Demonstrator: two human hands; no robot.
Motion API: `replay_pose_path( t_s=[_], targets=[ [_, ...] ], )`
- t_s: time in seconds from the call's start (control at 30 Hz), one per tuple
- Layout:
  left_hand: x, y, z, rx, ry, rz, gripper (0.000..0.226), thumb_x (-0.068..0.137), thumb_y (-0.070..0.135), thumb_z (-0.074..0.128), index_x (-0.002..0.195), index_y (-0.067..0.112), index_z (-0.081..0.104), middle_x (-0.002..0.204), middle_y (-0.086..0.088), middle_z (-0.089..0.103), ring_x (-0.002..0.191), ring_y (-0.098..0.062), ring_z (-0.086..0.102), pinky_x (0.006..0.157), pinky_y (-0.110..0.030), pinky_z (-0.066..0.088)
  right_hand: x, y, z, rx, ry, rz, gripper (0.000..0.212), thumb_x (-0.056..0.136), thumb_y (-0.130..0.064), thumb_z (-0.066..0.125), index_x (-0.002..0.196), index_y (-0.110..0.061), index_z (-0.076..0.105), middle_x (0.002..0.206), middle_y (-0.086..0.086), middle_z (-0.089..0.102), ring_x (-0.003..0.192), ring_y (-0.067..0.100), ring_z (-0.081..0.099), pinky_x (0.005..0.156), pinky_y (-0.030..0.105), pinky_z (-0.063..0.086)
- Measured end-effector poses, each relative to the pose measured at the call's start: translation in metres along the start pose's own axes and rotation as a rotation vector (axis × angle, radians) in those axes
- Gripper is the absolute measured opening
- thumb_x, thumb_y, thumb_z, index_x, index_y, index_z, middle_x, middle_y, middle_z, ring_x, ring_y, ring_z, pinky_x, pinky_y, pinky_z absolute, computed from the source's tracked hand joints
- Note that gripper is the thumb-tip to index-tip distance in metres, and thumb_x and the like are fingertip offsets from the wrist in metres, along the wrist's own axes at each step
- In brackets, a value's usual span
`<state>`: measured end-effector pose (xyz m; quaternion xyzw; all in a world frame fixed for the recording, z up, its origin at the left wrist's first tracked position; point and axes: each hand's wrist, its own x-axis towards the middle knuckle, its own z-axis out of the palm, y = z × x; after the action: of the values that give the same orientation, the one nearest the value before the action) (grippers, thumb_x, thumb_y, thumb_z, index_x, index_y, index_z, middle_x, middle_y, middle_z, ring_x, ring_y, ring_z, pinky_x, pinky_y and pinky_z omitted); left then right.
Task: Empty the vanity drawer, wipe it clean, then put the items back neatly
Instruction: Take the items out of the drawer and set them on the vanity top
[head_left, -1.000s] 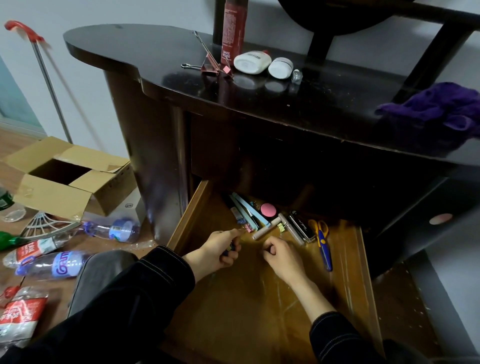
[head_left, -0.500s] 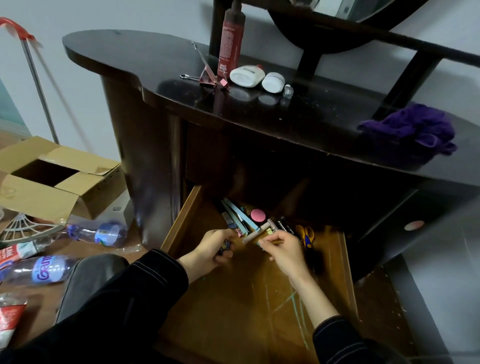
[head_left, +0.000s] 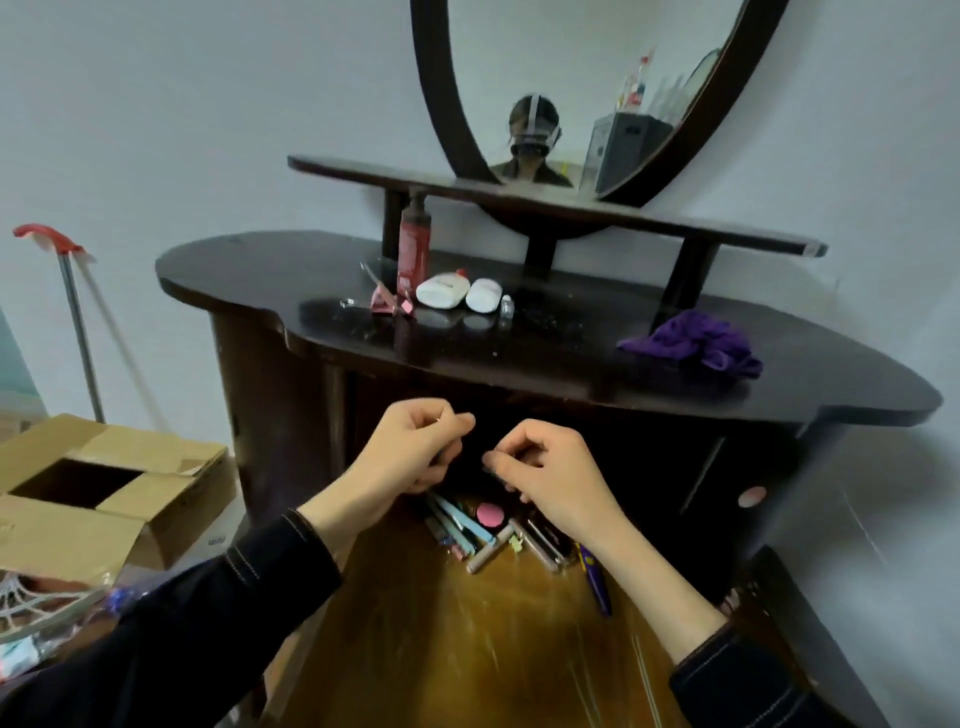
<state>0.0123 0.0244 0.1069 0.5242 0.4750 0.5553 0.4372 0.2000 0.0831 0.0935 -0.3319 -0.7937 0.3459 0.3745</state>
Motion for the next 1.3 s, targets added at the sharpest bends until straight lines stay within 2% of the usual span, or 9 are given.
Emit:
replay_pose_path(
  t_s=[0.2, 0.47, 0.57, 0.67, 0.73, 0.8, 0.97, 1.07, 1.3],
  targets=[
    [0.043, 0.072, -0.048, 0.376, 0.316, 0.366, 0.04, 0.09, 0.026, 0.065, 0.057, 0.009, 0.05, 0.049, 0.004, 0.046, 0.046, -0.007, 0.04, 0.05, -0.024, 0.034, 0.041, -0.067, -0.013, 0.061, 0.097, -0.17, 0.015, 0.083, -0.038, 0.077, 0.077, -0.026, 0.069, 0.069, -0.002, 0.069, 0.059, 0.014, 0.066, 0.051, 0.021, 0.049],
    [0.122, 0.052, -0.12, 0.619, 0.668, 0.232, 0.038, 0.088, 0.028, 0.063, 0.058, 0.015, 0.044, 0.052, 0.005, 0.045, 0.051, -0.01, 0.041, 0.057, -0.031, 0.037, 0.132, -0.05, -0.005, 0.046, 0.077, 0.117, 0.017, 0.09, -0.026, 0.076, 0.084, -0.011, 0.071, 0.074, 0.004, 0.073, 0.059, 0.013, 0.068, 0.046, 0.021, 0.046],
    [0.136, 0.044, -0.13, 0.748, 0.614, 0.206, 0.036, 0.086, 0.032, 0.067, 0.06, 0.014, 0.05, 0.053, 0.003, 0.053, 0.05, -0.009, 0.047, 0.052, -0.027, 0.038, 0.158, -0.039, 0.006, 0.034, 0.066, 0.166, 0.018, 0.089, -0.03, 0.077, 0.082, -0.014, 0.072, 0.078, 0.005, 0.075, 0.058, 0.008, 0.068, 0.045, 0.018, 0.044],
    [0.14, 0.038, -0.125, 0.989, 0.502, 0.253, 0.028, 0.087, 0.036, 0.066, 0.065, 0.022, 0.056, 0.065, 0.008, 0.059, 0.058, -0.003, 0.055, 0.052, -0.023, 0.039, 0.18, -0.038, 0.025, -0.046, 0.064, 0.172, 0.023, 0.085, -0.038, 0.08, 0.077, -0.018, 0.072, 0.08, 0.009, 0.075, 0.064, 0.011, 0.065, 0.06, 0.03, 0.052],
    [0.141, 0.034, -0.123, 1.149, 0.445, 0.302, 0.02, 0.089, 0.037, 0.063, 0.074, 0.025, 0.06, 0.077, 0.009, 0.058, 0.068, -0.006, 0.056, 0.058, -0.026, 0.046, 0.191, -0.04, 0.037, -0.112, 0.099, 0.164, 0.024, 0.083, -0.042, 0.08, 0.071, -0.023, 0.072, 0.079, 0.003, 0.074, 0.072, 0.015, 0.067, 0.072, 0.037, 0.055],
    [0.141, 0.032, -0.124, 1.231, 0.407, 0.335, 0.018, 0.09, 0.039, 0.063, 0.08, 0.023, 0.062, 0.083, 0.009, 0.055, 0.072, -0.007, 0.055, 0.063, -0.029, 0.05, 0.198, -0.042, 0.045, -0.177, 0.126, 0.147, 0.027, 0.083, -0.046, 0.078, 0.067, -0.025, 0.072, 0.075, -0.008, 0.067, 0.075, 0.015, 0.066, 0.066, 0.033, 0.05],
    [0.139, 0.035, -0.121, 1.252, 0.352, 0.35, 0.021, 0.089, 0.039, 0.066, 0.075, 0.027, 0.055, 0.084, 0.01, 0.053, 0.073, -0.007, 0.054, 0.058, -0.023, 0.041, 0.198, -0.043, 0.048, -0.24, 0.13, 0.119, 0.041, 0.087, -0.051, 0.073, 0.074, -0.013, 0.076, 0.061, -0.001, 0.061, 0.061, 0.014, 0.057, 0.057, 0.03, 0.04],
    [0.138, 0.038, -0.119, 1.227, 0.32, 0.356, 0.012, 0.087, 0.037, 0.068, 0.086, 0.03, 0.058, 0.092, 0.013, 0.055, 0.081, -0.006, 0.058, 0.066, -0.025, 0.049, 0.194, -0.047, 0.048, -0.249, 0.102, 0.11, 0.047, 0.088, -0.053, 0.07, 0.073, -0.008, 0.073, 0.058, -0.001, 0.055, 0.06, 0.016, 0.054, 0.057, 0.032, 0.038],
    [0.132, 0.039, -0.12, 1.105, 0.281, 0.354, 0.024, 0.082, 0.04, 0.07, 0.102, 0.032, 0.058, 0.102, 0.013, 0.054, 0.092, -0.006, 0.059, 0.08, -0.032, 0.055, 0.191, -0.049, 0.045, -0.113, 0.116, 0.107, 0.027, 0.087, -0.034, 0.071, 0.087, -0.007, 0.075, 0.086, 0.011, 0.073, 0.078, 0.029, 0.068, 0.078, 0.047, 0.058]
  ],
)
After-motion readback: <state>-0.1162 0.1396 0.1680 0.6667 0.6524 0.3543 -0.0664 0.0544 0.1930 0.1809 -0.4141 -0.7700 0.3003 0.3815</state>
